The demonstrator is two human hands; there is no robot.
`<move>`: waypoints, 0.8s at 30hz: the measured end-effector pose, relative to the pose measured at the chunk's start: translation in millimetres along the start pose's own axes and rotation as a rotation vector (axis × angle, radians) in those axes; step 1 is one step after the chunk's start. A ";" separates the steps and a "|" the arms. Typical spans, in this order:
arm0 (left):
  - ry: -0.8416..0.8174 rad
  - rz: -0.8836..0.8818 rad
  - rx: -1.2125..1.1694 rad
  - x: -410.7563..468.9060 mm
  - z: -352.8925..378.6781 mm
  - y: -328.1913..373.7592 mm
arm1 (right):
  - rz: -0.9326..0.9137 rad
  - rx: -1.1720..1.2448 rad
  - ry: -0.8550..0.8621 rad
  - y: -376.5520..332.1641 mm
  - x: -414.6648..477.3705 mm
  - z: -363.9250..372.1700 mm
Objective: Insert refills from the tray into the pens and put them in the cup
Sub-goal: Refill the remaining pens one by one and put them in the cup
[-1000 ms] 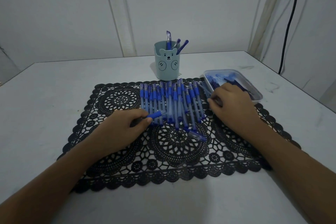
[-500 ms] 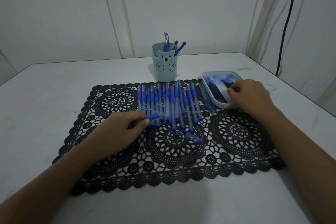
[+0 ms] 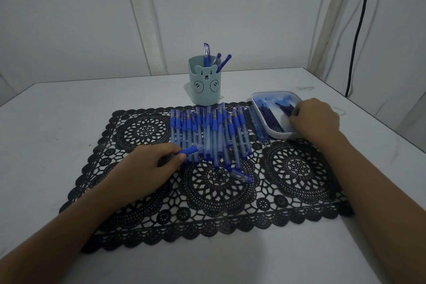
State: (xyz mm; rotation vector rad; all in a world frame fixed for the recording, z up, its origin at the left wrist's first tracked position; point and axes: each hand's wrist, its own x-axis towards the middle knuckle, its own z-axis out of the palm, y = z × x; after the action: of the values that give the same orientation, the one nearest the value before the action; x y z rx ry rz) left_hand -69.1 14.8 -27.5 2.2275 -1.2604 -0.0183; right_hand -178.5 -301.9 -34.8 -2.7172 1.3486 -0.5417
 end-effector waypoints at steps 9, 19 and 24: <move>-0.008 0.004 0.012 0.7 0.0 0.4 | 0.003 0.023 -0.003 -1.3 -1.0 0.6; -0.013 -0.002 -0.003 0.8 -0.9 0.2 | -0.112 0.180 0.160 -8.4 -15.6 -17.3; -0.015 0.009 -0.007 0.9 -2.5 -0.1 | -0.207 0.239 0.190 -20.7 -31.8 -29.3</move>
State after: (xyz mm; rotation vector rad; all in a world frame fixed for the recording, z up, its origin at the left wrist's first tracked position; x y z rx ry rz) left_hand -67.8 15.3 -25.2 2.2200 -1.2768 -0.0359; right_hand -190.2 -261.3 -12.1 -2.6736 0.9640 -0.9340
